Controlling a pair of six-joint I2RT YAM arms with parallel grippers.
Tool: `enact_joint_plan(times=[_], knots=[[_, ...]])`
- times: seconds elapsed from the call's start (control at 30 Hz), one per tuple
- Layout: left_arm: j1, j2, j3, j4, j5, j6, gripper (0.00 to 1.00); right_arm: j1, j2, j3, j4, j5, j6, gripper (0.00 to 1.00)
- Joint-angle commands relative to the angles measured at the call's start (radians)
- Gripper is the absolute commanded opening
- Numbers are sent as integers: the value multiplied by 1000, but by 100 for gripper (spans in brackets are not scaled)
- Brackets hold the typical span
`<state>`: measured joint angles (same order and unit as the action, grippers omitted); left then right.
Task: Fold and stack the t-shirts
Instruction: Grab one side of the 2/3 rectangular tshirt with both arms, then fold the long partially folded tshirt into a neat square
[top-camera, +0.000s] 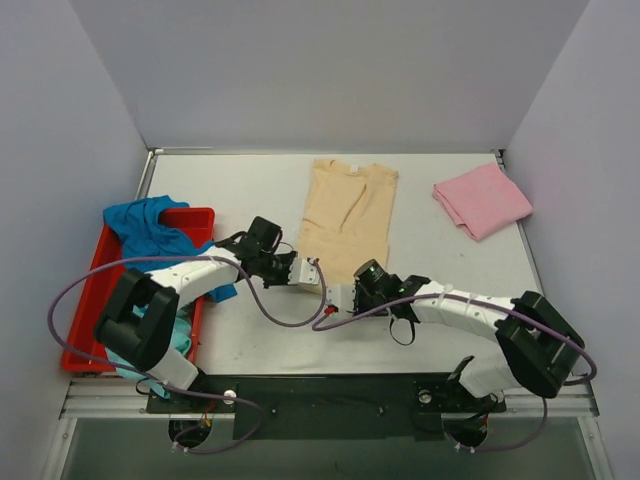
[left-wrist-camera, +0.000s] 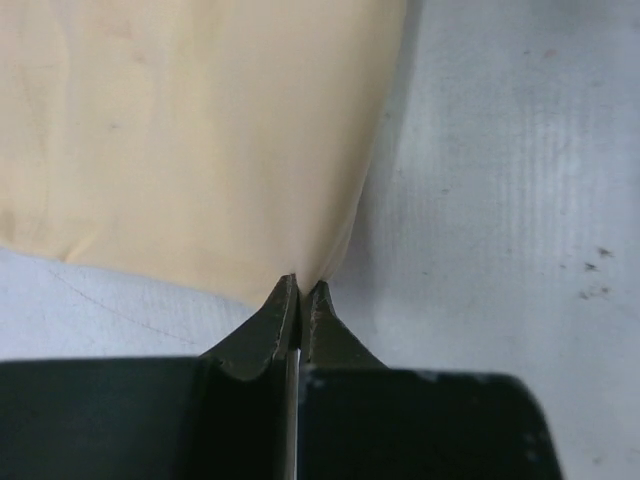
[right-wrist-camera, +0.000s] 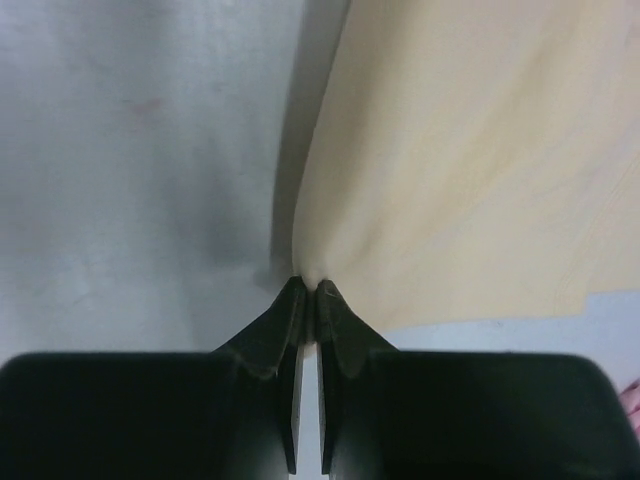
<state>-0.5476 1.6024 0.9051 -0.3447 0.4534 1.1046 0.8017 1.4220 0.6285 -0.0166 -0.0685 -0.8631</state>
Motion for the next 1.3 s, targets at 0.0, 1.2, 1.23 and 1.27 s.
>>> enact_joint_plan(times=[0.0,1.2,1.23,1.27], knots=[[-3,-152,-5,-190,57,-48,0,73,-147,34,-311,-74,94,0],[147,3,626,-482,145,-425,0,-522,-43,422,-370,-745,400,0],[161,51,662,-453,136,-455,0,-539,3,439,-370,-743,401,0],[169,98,684,-444,136,-466,0,-542,46,465,-367,-741,403,0]])
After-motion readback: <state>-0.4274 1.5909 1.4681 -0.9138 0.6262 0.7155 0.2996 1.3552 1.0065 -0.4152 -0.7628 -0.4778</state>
